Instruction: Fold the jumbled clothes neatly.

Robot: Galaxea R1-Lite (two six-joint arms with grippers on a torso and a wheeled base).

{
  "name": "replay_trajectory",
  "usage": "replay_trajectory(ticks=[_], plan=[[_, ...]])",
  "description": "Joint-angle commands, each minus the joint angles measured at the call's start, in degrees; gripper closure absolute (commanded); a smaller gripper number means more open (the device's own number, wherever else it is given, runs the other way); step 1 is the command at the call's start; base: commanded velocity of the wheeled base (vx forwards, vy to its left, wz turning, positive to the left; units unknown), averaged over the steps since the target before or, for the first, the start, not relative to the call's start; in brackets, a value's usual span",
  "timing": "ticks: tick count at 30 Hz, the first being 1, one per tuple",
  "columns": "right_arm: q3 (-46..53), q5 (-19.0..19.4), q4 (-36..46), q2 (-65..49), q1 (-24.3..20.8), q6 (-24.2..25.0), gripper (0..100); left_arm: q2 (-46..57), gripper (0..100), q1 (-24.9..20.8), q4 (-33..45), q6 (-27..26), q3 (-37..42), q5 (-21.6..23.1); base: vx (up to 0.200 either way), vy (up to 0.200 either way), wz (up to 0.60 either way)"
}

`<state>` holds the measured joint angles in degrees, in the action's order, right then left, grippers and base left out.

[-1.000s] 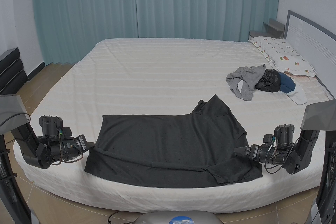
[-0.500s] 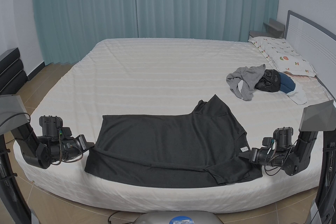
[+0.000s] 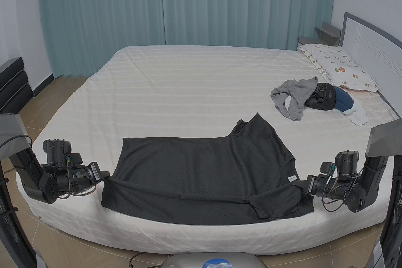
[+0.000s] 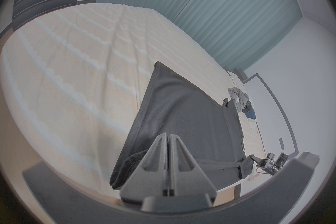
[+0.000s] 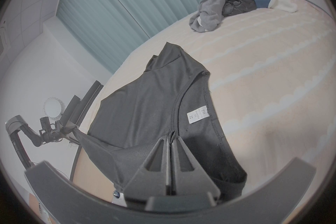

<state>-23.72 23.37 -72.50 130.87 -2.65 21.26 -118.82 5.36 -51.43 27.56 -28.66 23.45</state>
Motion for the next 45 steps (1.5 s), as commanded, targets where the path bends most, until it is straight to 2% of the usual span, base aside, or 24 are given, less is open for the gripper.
replay_trajectory(ticks=[1,11,21,29,42,45], plan=[[3.9,0.2,-1.9,-4.0,0.0,0.3,100,2.6,100,0.9,0.1,-0.1,1.5,-0.6,0.0,0.0,0.0],[13.6,2.3,-10.1,-11.2,0.2,2.6,100,7.3,100,2.5,0.0,-0.2,7.8,-1.2,0.0,0.0,0.0],[19.3,4.5,-10.6,-17.6,1.3,3.0,100,10.9,100,2.5,0.2,-0.4,12.0,-0.5,0.0,0.0,0.0],[21.4,4.7,-10.7,-20.0,2.6,3.0,100,12.8,100,2.4,0.9,-0.4,13.8,-0.3,0.0,0.0,0.0],[23.7,4.4,-10.2,-19.5,2.5,1.9,100,12.8,100,2.1,10.9,-0.5,12.1,-1.1,0.0,0.0,0.0],[23.1,4.4,-10.2,-18.4,2.4,1.6,100,13.0,100,2.1,14.1,-0.2,9.3,-1.0,0.0,0.0,0.0]])
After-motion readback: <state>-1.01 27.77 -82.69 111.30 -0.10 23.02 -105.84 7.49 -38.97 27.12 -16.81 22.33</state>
